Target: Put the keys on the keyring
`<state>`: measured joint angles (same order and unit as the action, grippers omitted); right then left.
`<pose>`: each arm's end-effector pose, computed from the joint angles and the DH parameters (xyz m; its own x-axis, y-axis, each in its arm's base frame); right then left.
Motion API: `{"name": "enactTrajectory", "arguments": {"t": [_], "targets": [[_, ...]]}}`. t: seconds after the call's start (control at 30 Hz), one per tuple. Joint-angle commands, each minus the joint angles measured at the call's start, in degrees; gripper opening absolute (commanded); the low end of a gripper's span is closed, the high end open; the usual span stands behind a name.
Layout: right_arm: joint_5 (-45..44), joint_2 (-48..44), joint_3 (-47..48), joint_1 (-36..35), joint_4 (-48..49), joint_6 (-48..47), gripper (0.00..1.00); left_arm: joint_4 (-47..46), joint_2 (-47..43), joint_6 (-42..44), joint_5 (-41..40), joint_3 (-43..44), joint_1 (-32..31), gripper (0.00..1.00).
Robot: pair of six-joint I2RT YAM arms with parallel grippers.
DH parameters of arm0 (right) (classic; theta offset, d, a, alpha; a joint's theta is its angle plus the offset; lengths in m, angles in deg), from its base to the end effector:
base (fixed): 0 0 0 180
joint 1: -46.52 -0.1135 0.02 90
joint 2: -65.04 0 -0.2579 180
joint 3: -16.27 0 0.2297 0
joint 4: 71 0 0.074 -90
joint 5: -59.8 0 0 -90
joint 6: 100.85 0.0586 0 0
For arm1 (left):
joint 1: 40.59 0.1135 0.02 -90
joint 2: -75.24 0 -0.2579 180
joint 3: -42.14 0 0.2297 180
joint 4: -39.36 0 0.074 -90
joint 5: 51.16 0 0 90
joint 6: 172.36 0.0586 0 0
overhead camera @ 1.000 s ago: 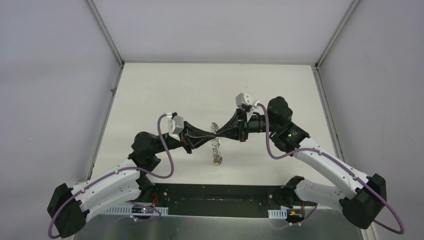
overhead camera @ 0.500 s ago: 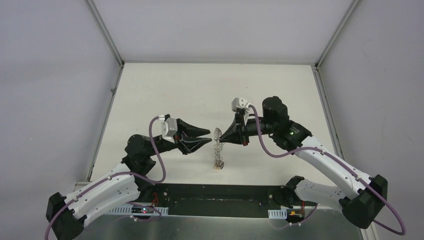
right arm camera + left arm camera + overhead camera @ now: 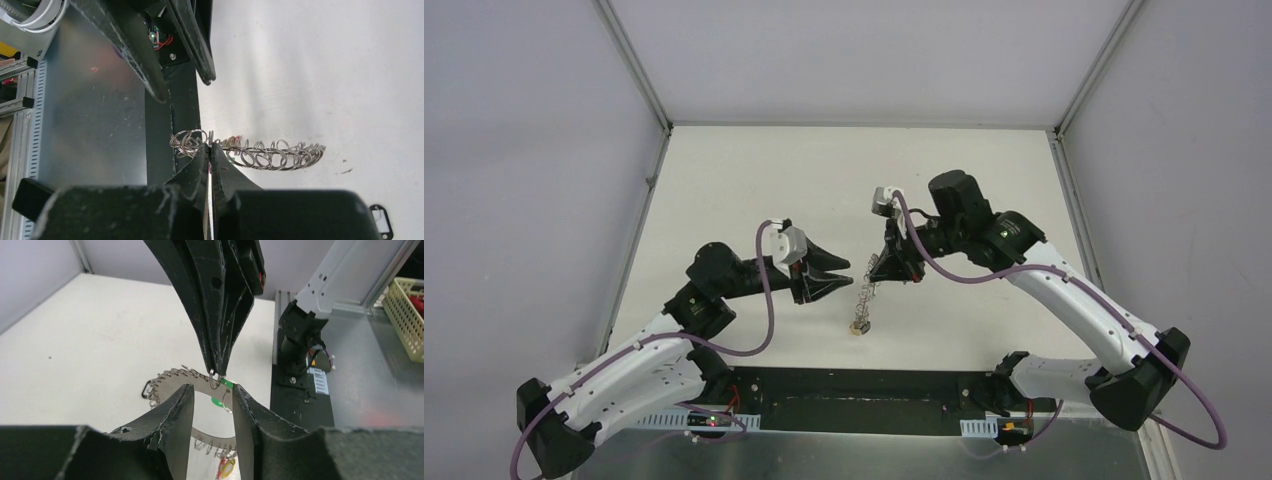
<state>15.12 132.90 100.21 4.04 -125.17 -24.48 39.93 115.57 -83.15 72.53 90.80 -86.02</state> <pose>0.1446 0.1889 0.3449 -0.2330 -0.4380 -0.8682 -0.9698 0.0385 0.2408 0.0978 -0.1456 0.3303 0.0813 -0.0988 -0.9918 0.9797 0.1910 0.0612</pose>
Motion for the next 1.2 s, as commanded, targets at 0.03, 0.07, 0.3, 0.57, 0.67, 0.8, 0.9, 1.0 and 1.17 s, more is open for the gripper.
{"name": "enactTrajectory", "arguments": {"t": [0.03,0.07,0.3,0.57,0.67,0.8,0.9,1.0,1.17], "targets": [[-0.65,2.58,7.71,-0.24,-9.96,-3.03,0.0,2.26,3.33,3.11,5.19,3.57,-0.46,0.34],[-0.41,2.8,8.16,-0.22,-10.49,-2.95,0.0,2.27,3.98,3.21,5.82,3.87,-0.45,0.34],[2.98,4.31,10.3,-0.24,-10.71,-1.61,0.0,1.93,8.09,3.08,10.19,5.46,-0.41,0.33],[4.86,5.7,10.54,-0.24,-10.5,0.04,0.0,-1.58,11.08,0.97,11.66,5.46,-0.45,0.28],[4.87,5.57,10.41,-0.23,-10.17,0.33,0.0,-2.48,12.29,0.93,12.31,5.58,-0.44,0.24],[4.87,5.27,10.09,-0.24,-9.3,0.69,0.0,-3.91,13.67,-1.05,13.2,5.75,-0.53,0.17],[4.87,5.27,9.87,-0.24,-9.04,0.94,0.0,-4.47,14.14,-1.27,13.41,5.92,-0.53,0.13],[4.87,5.3,9.73,-0.24,-8.91,1.05,0.0,-4.46,14.34,-1.56,13.27,5.95,-0.54,0.06],[3.5,5.14,9.36,-0.23,-8.53,0.89,0.02,-5.28,13.6,-2.21,11.88,5.24,-0.54,0.0]]}}
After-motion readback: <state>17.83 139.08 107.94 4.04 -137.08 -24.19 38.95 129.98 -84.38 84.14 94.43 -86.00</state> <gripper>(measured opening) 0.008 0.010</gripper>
